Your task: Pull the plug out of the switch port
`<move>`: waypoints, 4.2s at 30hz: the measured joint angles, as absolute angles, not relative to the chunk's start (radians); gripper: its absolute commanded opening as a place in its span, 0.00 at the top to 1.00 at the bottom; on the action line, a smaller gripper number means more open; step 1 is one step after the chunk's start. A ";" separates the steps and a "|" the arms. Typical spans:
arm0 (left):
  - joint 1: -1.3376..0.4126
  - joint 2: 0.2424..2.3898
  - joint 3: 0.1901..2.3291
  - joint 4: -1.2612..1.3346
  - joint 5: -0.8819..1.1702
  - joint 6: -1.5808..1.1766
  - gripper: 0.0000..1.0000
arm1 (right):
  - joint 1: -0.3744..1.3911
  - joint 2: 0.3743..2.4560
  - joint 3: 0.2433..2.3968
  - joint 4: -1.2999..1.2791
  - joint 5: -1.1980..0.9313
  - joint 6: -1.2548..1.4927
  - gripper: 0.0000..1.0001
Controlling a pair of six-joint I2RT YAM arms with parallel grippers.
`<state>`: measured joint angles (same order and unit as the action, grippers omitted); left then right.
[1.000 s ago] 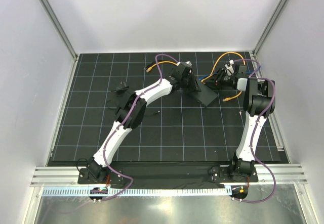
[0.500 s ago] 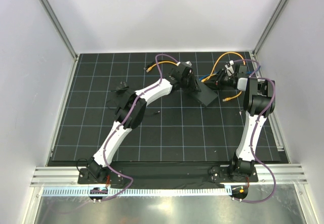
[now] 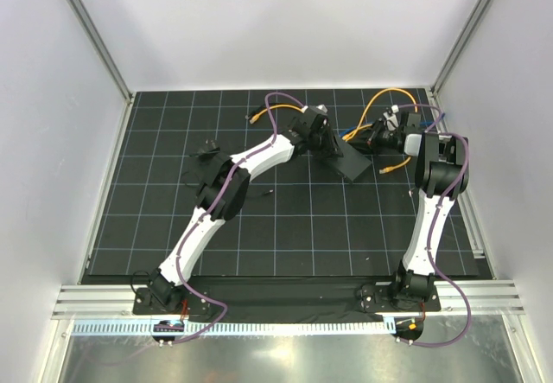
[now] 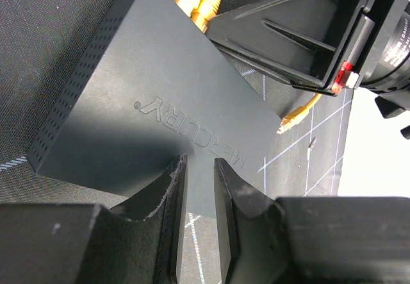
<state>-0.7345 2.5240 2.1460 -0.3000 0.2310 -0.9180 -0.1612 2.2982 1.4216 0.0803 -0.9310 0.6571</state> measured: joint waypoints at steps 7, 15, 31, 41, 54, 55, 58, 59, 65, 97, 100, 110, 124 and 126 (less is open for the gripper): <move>-0.735 2.524 2.143 -0.298 0.231 -0.918 0.73 | -0.155 2.305 1.407 0.147 -0.930 0.725 0.99; -0.734 2.524 2.136 -0.287 0.231 -0.927 0.74 | -0.154 2.281 1.360 0.210 -0.894 0.766 0.99; -0.733 2.524 2.127 -0.270 0.232 -0.936 0.74 | -0.160 2.253 1.289 0.327 -0.826 0.854 0.99; -0.733 2.524 2.124 -0.265 0.232 -0.938 0.75 | -0.216 2.248 1.226 0.468 -0.745 0.945 0.98; -0.731 2.524 2.123 -0.262 0.236 -0.939 0.75 | -0.186 2.248 1.269 0.400 -0.808 0.873 0.60; -0.731 2.524 2.122 -0.261 0.236 -0.940 0.75 | -0.182 2.248 1.275 0.392 -0.811 0.866 0.59; -0.731 2.524 2.122 -0.259 0.236 -0.939 0.75 | -0.164 2.249 1.299 0.349 -0.817 0.842 0.59; -0.731 2.524 2.122 -0.259 0.236 -0.939 0.75 | -0.158 2.250 1.307 0.334 -0.818 0.834 0.60; -0.731 2.524 2.121 -0.258 0.236 -0.939 0.75 | -0.141 2.254 1.343 0.258 -0.822 0.791 0.61; -0.731 2.524 2.109 -0.233 0.239 -0.941 0.75 | -0.132 2.320 1.443 0.131 -0.860 0.794 0.99; -0.731 2.524 2.104 -0.224 0.239 -0.949 0.75 | -0.131 2.320 1.417 0.194 -0.857 0.839 0.99; -0.719 2.524 2.095 -0.220 0.246 -0.992 0.77 | -0.126 2.320 1.276 0.517 -0.804 1.078 0.99; -0.717 2.524 2.096 -0.223 0.247 -0.993 0.78 | -0.120 2.282 1.191 0.637 -0.644 1.139 0.99; -0.717 2.524 2.096 -0.224 0.248 -0.992 0.78 | -0.120 2.281 1.191 0.637 -0.645 1.127 0.99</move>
